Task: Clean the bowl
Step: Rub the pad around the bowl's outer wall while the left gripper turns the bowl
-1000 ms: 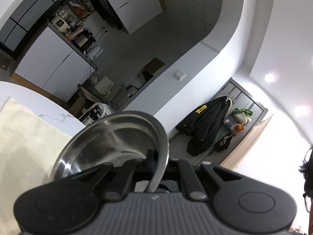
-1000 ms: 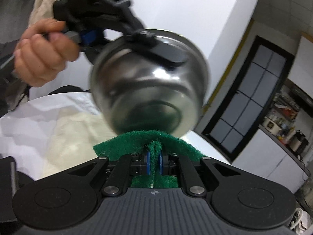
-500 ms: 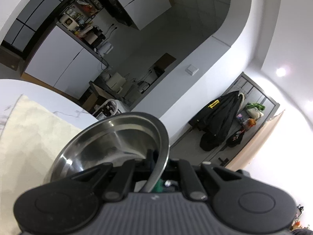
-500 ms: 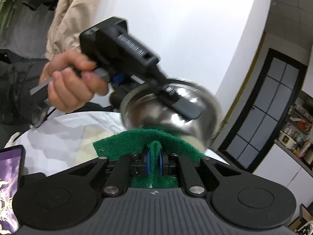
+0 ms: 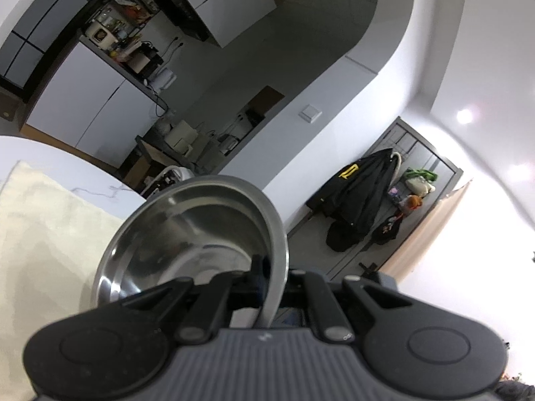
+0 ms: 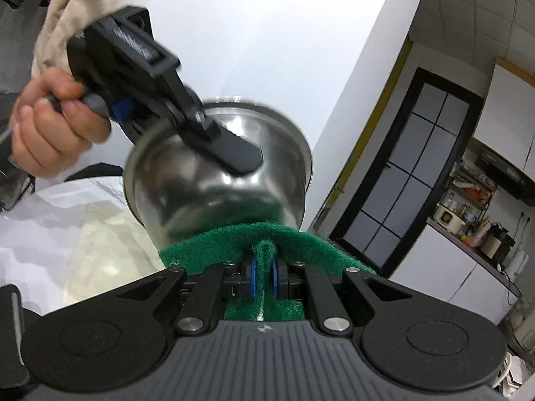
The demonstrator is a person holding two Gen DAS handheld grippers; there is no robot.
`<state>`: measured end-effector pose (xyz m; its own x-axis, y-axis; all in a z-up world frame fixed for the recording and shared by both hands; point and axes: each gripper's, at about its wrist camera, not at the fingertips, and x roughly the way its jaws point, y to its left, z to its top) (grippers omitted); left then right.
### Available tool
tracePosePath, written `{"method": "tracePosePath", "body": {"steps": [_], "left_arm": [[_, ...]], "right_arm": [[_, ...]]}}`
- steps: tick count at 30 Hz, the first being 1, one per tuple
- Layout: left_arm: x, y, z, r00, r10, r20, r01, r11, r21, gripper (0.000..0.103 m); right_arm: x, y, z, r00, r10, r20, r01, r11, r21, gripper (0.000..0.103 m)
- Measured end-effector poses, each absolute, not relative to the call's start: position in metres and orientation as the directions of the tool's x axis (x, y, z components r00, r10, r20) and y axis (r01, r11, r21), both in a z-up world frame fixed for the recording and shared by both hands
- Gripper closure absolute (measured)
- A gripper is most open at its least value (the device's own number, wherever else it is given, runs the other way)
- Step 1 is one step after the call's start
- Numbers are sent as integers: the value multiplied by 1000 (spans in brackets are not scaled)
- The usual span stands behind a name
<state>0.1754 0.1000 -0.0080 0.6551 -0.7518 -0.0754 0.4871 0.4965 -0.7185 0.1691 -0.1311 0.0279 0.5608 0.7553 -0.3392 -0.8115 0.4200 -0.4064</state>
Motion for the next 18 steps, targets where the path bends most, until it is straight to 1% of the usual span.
{"method": "tracePosePath", "body": {"steps": [4, 8, 13, 18], "left_arm": [[175, 102, -9, 661, -747, -67, 481, 491, -726, 98], [177, 101, -10, 670, -737, -85, 467, 508, -724, 97], [179, 104, -13, 683, -722, -109, 445, 530, -722, 97], [181, 107, -15, 685, -719, -117, 435, 532, -727, 98]], "right_arm": [[169, -124, 21, 533, 758, -377, -829, 379, -411, 94], [160, -117, 15, 496, 769, -403, -846, 323, -424, 94], [146, -115, 17, 438, 808, -393, -868, 267, -418, 94], [147, -119, 24, 458, 815, -354, -860, 306, -408, 94]]}}
